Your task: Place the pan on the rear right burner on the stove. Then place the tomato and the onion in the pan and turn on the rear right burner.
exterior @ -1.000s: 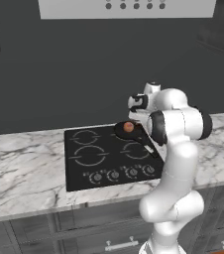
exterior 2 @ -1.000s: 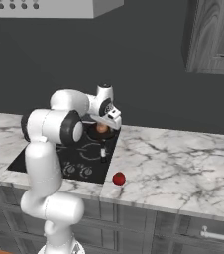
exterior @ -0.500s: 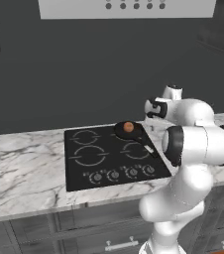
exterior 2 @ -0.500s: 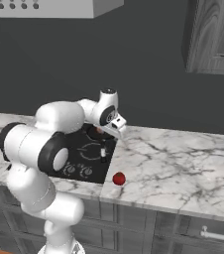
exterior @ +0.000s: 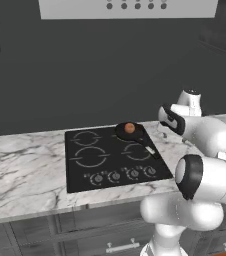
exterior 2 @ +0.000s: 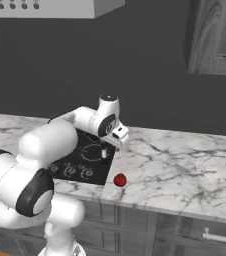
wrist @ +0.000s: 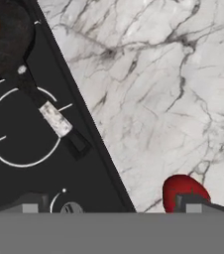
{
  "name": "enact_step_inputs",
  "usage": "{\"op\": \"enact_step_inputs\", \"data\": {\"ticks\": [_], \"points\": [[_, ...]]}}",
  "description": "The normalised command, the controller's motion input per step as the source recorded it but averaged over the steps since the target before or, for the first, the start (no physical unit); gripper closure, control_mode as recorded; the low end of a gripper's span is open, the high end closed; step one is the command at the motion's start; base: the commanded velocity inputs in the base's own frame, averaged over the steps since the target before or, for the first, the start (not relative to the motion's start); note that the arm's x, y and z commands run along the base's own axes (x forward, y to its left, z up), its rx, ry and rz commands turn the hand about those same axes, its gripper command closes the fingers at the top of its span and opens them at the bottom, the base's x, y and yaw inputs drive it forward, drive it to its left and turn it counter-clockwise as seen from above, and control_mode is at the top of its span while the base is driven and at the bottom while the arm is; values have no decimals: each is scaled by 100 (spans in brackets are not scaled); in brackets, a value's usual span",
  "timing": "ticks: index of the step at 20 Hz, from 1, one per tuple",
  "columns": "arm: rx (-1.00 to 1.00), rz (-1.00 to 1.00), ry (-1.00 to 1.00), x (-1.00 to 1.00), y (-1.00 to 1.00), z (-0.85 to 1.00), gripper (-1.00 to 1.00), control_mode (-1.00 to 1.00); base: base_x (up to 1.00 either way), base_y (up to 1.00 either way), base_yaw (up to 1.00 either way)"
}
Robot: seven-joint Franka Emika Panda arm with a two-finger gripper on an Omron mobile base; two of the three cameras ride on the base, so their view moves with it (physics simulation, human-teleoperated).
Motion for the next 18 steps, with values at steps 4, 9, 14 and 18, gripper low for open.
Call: {"op": "enact_step_inputs", "data": {"ticks": [4,9,14,18], "points": [[0,0,0,-48,-21,0,-100,-100,0,0,0],[0,0,0,-21,-32,0,-100,-100,0,0,0],[0,0,1,-36,-26,0,-100,-100,0,0,0],[0,0,4,-42,-20,0,-100,-100,0,0,0]]}}
